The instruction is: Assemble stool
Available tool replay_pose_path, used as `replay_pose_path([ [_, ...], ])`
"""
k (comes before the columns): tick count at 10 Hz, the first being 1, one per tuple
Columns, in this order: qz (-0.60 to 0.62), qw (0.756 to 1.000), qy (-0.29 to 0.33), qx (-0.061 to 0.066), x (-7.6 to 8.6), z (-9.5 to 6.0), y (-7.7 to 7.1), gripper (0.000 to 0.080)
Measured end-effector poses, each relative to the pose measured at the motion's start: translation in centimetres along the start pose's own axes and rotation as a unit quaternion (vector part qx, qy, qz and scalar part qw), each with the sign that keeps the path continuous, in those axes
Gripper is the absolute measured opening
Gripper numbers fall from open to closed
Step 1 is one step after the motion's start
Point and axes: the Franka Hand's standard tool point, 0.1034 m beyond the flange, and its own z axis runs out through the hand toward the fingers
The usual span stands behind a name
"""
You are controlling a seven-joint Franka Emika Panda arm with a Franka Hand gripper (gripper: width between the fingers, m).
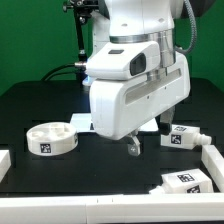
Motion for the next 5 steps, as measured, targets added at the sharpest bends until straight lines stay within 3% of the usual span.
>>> replay_pose_path([
  [4, 0.001, 1.0, 0.004, -0.003, 0.2, -0.1, 0.2, 0.065],
  [5, 0.006, 1.0, 0.002, -0.006, 1.3, -0.4, 0.6, 0.065],
])
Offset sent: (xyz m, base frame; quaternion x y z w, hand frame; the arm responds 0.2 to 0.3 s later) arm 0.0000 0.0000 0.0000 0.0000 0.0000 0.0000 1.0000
